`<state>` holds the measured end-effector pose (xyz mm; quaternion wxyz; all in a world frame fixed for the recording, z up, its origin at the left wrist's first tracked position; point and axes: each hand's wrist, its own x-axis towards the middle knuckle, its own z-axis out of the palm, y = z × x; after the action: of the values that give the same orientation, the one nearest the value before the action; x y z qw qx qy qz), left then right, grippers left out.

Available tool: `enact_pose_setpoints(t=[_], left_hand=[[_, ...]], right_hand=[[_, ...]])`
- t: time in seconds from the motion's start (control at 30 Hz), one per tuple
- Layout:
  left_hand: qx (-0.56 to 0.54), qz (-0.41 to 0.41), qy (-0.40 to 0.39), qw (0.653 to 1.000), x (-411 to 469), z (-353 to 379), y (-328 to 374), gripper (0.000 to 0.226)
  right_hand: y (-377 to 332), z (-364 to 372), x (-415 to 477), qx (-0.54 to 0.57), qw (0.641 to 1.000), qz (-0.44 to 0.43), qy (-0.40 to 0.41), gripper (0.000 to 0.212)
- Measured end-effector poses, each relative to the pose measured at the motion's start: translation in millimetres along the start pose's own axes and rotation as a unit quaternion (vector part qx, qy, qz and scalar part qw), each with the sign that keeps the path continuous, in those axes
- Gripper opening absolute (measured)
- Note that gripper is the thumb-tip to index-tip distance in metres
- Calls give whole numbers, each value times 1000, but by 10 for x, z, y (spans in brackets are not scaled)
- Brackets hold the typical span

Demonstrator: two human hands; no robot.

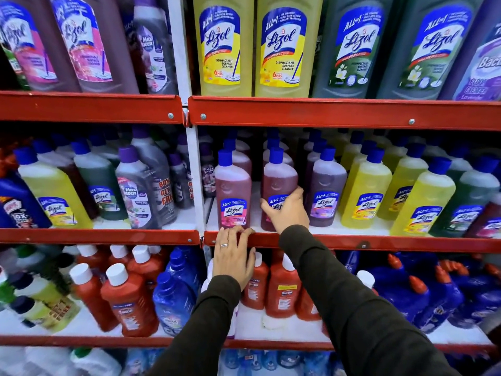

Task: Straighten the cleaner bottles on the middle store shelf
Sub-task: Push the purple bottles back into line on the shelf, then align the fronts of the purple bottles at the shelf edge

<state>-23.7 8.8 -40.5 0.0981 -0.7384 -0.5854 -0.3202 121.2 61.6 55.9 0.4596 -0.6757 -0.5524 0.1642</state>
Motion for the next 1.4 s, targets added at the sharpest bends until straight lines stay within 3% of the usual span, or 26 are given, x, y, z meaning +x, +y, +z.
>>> enact_pose_setpoints(t=[0.33,0.47,0.53,0.6,0.7,0.83,0.97,1.4], left_hand=[[0,-40,1,999,4,-20,131,48],[4,-39,4,999,-1,-30,132,52],[0,-38,4,999,-6,-38,138,53],[-4,-43,0,999,-12,-42,150,53],[-5,-55,-2,998,-15,-35,176,52],[0,-52,12,999,-7,-15,195,49],[17,-54,0,998,-1,12,180,53],[56,-80,-33,995,17,69,183,58]], right_hand=[[74,-87,-199,-44,998,-46,-5,89],[112,-157,-215,-37,997,-61,-10,100],[173,-227,-236,-17,995,-87,43,100],[243,-311,-210,26,983,-101,149,87],[311,-445,-53,69,968,-24,242,86],[392,-559,251,24,981,75,175,110],[523,-556,480,32,988,114,98,109],[689,-678,256,-16,998,27,63,96]])
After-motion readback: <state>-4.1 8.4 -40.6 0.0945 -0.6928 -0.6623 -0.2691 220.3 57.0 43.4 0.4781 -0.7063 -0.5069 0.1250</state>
